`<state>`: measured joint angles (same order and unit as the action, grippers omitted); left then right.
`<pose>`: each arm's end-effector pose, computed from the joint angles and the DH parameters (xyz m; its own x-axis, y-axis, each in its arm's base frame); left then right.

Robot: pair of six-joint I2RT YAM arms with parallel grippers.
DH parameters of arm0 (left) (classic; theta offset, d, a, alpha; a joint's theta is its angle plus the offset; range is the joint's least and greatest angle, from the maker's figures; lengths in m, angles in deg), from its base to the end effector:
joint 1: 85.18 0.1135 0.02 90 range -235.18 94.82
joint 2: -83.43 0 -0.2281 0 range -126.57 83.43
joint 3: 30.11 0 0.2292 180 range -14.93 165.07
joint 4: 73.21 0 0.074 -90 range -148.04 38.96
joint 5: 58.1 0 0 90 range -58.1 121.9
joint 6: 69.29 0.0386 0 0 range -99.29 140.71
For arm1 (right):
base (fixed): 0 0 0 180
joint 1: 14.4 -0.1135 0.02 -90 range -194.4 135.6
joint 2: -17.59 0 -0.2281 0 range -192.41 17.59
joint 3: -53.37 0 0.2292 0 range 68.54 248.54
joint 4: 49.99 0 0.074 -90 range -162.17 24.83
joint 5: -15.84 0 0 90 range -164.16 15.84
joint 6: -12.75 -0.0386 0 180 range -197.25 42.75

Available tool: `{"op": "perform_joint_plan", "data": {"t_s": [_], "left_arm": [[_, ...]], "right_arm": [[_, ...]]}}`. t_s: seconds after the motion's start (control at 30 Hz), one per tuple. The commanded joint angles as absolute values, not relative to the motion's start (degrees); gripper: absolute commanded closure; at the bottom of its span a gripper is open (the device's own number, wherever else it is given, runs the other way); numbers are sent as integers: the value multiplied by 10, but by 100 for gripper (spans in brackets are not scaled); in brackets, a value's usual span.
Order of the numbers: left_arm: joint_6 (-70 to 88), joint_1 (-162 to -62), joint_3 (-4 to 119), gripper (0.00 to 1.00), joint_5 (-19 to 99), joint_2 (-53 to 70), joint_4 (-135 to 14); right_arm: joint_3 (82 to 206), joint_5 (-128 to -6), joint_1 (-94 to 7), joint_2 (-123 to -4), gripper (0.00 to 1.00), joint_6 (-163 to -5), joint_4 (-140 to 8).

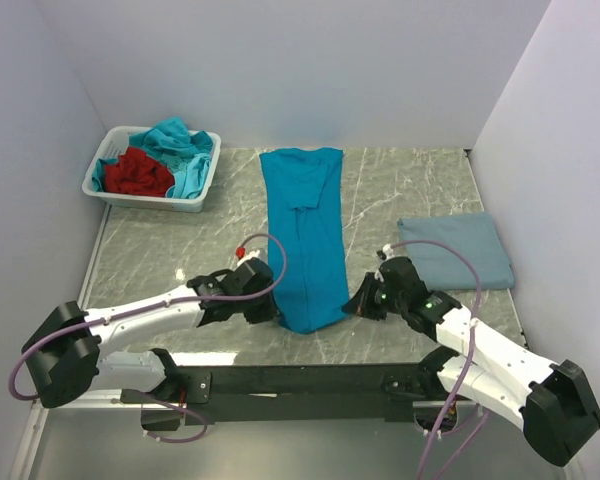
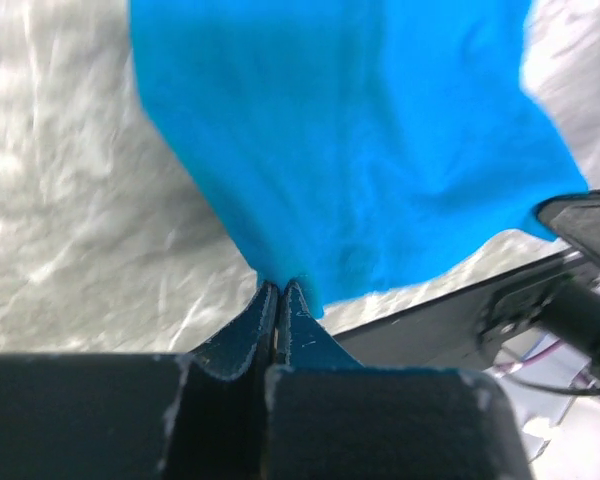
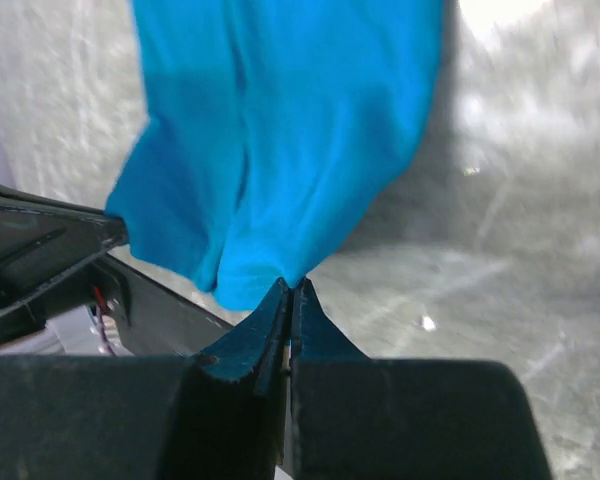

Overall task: Fold and stack the t-shirts
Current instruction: Fold the tshirt

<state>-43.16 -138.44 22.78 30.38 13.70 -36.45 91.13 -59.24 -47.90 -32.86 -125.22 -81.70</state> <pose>0.1367 -0.1814 0.1705 -0.9228 -0.2641 -0.2805 -0.0836 0.8480 -0.5234 0.1428 0.1065 0.1612 -0.9007 0.2646 -0.3445 -0.0264 0.7583 0.6513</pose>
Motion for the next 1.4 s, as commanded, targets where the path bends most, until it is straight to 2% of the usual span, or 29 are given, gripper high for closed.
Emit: {"op": "perform_joint_plan", "data": {"t_s": [0.0, 0.27, 0.73, 1.37], "left_arm": [[-413, -1373, 277, 99, 263, 123, -353], [-361, -1275, 346, 99, 292, 86, -398], [-283, -1168, 504, 100, 309, -32, -405], [-245, -1099, 659, 99, 359, -209, -406]], "right_arm": [[967, -631, -478, -350, 100, -1228, -818], [1078, -684, -452, -430, 100, -1201, -812], [1242, -663, -382, -585, 100, -1163, -812], [1389, -612, -328, -771, 100, -1143, -798]]}}
